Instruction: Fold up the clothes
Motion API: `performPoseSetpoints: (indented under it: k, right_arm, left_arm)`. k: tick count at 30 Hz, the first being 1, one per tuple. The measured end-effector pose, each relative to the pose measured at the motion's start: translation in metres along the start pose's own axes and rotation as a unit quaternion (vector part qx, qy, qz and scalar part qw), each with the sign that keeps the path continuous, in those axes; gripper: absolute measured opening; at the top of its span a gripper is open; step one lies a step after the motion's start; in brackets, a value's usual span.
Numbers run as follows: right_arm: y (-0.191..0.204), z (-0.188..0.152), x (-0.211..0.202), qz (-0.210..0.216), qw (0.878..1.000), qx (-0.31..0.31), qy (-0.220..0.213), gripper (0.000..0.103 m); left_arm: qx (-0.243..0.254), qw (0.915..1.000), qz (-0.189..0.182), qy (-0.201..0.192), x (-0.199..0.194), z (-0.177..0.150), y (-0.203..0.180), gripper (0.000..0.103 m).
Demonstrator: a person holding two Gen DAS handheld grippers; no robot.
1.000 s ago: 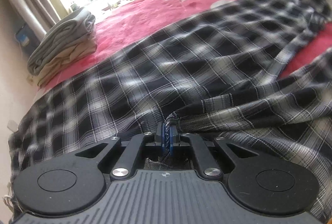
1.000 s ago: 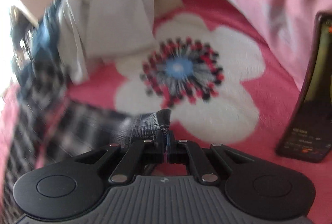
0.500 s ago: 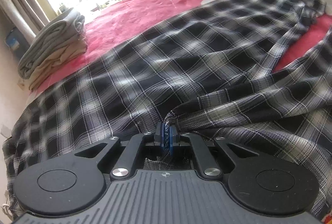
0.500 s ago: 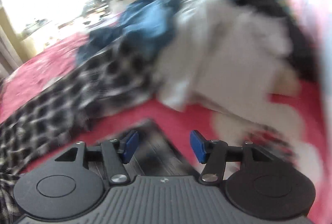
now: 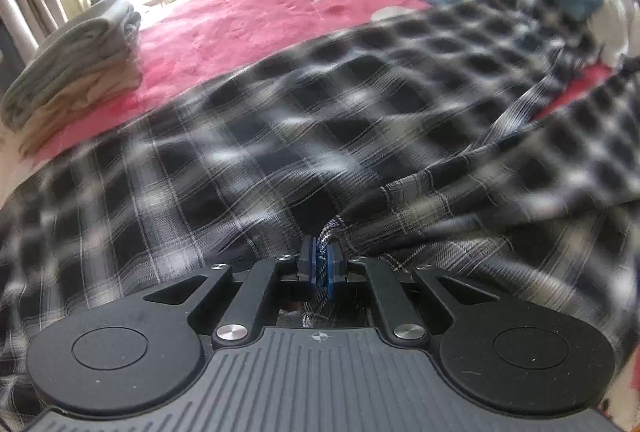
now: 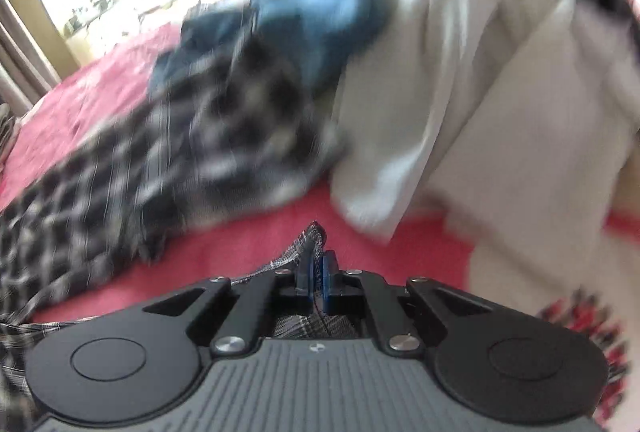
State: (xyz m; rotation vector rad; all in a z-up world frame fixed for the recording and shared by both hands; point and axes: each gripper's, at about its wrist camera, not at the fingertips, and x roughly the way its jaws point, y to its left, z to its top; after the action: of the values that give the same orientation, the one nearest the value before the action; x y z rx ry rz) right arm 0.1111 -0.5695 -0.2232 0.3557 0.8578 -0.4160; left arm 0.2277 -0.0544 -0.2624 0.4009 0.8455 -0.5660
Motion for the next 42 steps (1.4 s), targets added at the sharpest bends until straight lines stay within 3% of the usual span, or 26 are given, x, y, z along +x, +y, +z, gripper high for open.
performPoseSetpoints:
  k: [3, 8, 15, 18, 21, 24, 26, 28, 31, 36, 39, 42]
  right_arm:
    - [0.000, 0.010, -0.005, -0.029, 0.999, -0.009, -0.027, 0.004]
    - [0.004, 0.018, 0.018, -0.068, 0.997, -0.034, -0.029, 0.004]
    - [0.017, 0.010, 0.050, -0.111, 0.990, -0.076, -0.030, 0.005]
    - [0.004, 0.012, 0.057, -0.117, 0.992, -0.038, -0.019, 0.011]
    - [-0.022, 0.015, 0.033, -0.085, 0.994, 0.061, -0.044, 0.023]
    - [-0.041, 0.008, -0.008, -0.082, 0.986, 0.131, -0.056, 0.032]
    - [-0.050, -0.003, -0.035, -0.076, 0.982, 0.167, -0.046, 0.038]
    - [-0.058, -0.018, -0.055, -0.069, 0.976, 0.207, -0.010, 0.041]
    - [-0.066, -0.048, -0.074, -0.054, 0.960, 0.270, 0.059, 0.042]
    - [-0.064, -0.111, -0.072, -0.025, 0.915, 0.374, 0.150, 0.042]
    - [-0.062, -0.131, -0.061, 0.005, 0.893, 0.417, 0.169, 0.042]
    - [-0.059, -0.136, -0.060, 0.007, 0.890, 0.426, 0.159, 0.043]
  left_arm:
    - [0.038, 0.9993, -0.004, -0.001, 0.001, 0.002, -0.010, 0.004]
    - [0.110, 0.9939, 0.006, 0.000, 0.008, 0.001, -0.032, 0.004]
    - [0.148, 0.9888, 0.023, -0.002, 0.012, -0.004, -0.042, 0.006]
    - [0.154, 0.9874, 0.035, 0.000, 0.012, -0.003, -0.041, 0.016]
    - [0.128, 0.9910, 0.040, -0.002, 0.004, 0.000, -0.034, 0.030]
    - [0.095, 0.9946, 0.042, -0.005, -0.006, 0.003, -0.027, 0.037]
    - [0.073, 0.9964, 0.043, -0.007, -0.012, 0.004, -0.023, 0.042]
    - [0.051, 0.9977, 0.045, -0.010, -0.019, 0.006, -0.018, 0.053]
    - [0.018, 0.9987, 0.047, -0.013, -0.029, 0.009, -0.011, 0.059]
    - [-0.021, 0.9979, 0.061, -0.003, -0.066, -0.006, 0.011, 0.062]
    - [-0.050, 0.9949, 0.086, 0.017, -0.099, -0.032, 0.034, 0.062]
    - [-0.138, 0.9817, 0.121, 0.050, -0.138, -0.074, 0.068, 0.063]
